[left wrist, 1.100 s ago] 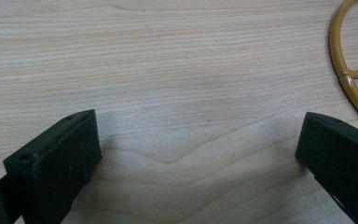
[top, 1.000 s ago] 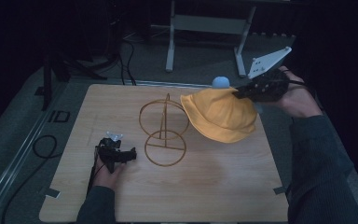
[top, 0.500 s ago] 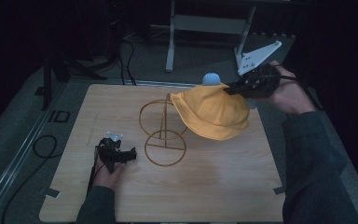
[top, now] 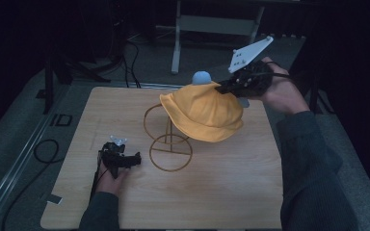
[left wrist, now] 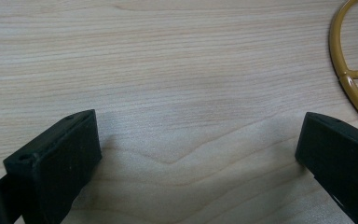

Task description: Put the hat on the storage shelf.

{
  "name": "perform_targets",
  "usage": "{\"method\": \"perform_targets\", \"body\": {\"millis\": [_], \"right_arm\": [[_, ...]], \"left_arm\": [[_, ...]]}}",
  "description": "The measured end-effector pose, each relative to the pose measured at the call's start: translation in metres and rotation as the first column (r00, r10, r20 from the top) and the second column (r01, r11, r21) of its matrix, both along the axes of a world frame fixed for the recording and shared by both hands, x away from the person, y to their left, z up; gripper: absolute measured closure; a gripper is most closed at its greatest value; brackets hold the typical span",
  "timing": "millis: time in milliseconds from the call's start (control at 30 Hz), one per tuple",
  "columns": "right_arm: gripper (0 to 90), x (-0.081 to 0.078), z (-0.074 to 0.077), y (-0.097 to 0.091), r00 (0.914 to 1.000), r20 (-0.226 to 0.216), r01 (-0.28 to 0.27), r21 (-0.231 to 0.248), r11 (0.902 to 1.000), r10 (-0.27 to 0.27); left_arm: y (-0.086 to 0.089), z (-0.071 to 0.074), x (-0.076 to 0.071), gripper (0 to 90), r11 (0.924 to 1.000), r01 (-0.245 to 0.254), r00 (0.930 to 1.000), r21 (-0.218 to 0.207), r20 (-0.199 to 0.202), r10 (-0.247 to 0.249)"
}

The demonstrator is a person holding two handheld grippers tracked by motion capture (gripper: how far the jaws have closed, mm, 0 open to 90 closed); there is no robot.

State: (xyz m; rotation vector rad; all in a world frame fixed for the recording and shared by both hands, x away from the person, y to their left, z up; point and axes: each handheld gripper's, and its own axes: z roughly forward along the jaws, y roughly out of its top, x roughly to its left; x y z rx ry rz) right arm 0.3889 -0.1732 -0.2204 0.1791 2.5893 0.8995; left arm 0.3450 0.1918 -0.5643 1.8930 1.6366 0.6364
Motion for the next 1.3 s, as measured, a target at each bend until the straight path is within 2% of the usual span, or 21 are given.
{"method": "perform_targets", "body": {"millis": [500,1033,1300], "right_arm": [[85.0,0.004,-0.003,0.048,0.9994,-0.008,-0.033,-0.039,0.9987,0.033],[84.7,0.007,-0.008,0.084,0.9987,-0.022,-0.047,-0.094,0.9944,0.045],[84.3,0.008,-0.013,0.103,0.9968,-0.037,-0.075,-0.125,0.9893,0.071]], "left_arm": [[0.0,0.0,0.0,0.0,1.0,0.0,1.0,-0.001,0.0,0.0],[0.0,0.0,0.0,0.0,1.0,0.004,1.0,0.0,-0.003,-0.004],[0.0,0.0,0.0,0.0,1.0,0.004,1.0,-0.001,-0.003,-0.004]]}}
